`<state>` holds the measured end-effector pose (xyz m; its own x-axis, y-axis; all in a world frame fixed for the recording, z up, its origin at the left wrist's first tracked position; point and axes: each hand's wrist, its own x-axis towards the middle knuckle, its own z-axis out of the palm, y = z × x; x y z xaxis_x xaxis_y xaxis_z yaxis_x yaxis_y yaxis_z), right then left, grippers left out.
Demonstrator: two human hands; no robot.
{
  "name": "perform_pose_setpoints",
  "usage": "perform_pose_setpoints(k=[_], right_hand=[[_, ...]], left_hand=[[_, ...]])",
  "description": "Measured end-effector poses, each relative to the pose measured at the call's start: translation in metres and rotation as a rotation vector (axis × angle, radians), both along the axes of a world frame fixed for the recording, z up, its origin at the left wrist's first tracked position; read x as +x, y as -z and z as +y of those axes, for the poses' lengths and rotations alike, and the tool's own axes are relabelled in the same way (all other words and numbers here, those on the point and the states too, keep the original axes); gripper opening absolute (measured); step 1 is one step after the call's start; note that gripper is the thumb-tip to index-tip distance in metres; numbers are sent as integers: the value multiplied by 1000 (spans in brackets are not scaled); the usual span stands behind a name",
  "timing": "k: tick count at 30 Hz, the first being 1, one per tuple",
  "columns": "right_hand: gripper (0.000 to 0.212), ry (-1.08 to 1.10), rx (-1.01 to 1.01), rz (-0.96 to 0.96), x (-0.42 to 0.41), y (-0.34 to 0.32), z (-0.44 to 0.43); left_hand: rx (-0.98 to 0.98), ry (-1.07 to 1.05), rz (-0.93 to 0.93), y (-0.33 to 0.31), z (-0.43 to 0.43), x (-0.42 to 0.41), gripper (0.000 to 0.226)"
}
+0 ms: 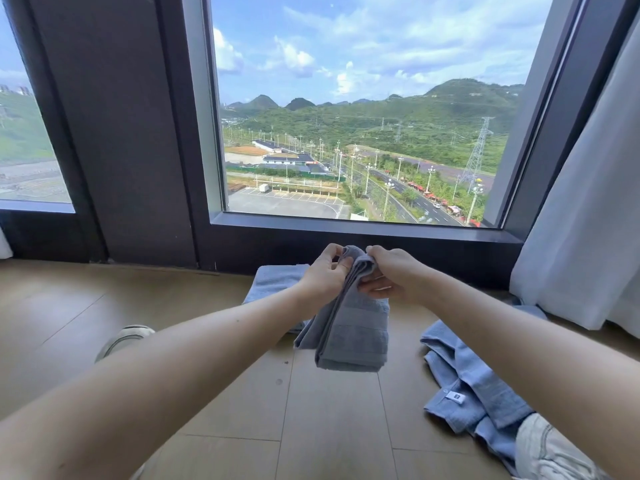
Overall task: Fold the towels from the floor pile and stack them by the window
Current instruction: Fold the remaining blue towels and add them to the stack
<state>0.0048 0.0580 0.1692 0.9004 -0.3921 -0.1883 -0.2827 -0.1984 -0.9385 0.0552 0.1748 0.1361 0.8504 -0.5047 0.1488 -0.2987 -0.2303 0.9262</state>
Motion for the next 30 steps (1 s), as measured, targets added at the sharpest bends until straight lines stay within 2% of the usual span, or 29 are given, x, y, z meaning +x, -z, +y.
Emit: perform_pose_setpoints(k=[5,11,15,18,20,23,26,28,30], right_hand=[[29,5,-7,-11,-2,-1,0],[27,22,22,8,-2,-1,-1],[22,33,85,-21,-2,-4,2],[23,28,94,-20,-5,-7,5],[34,12,100,-17,-6,-9,7],[66,-11,111,18,-7,-15,8],[79,-58,23,27,-8,-18,7],[69,-99,-62,32,-10,-18,9],[47,-135,-157,47,-12,-17,10]], left_hand=[[-18,26,-32,0,3,2,14],[6,35,-84,0,3,4,8],[-34,-54,-91,2,0,8,18],[-39,-74,-77,1,-4,7,11],[-55,-82,-36,-1,-5,4,17],[-152,-35,84,-3,-1,2,37],[-119,48,31,-2,3,-1,47],[-104,54,-5,0,3,1,41],[-112,57,-9,-1,2,0,32]])
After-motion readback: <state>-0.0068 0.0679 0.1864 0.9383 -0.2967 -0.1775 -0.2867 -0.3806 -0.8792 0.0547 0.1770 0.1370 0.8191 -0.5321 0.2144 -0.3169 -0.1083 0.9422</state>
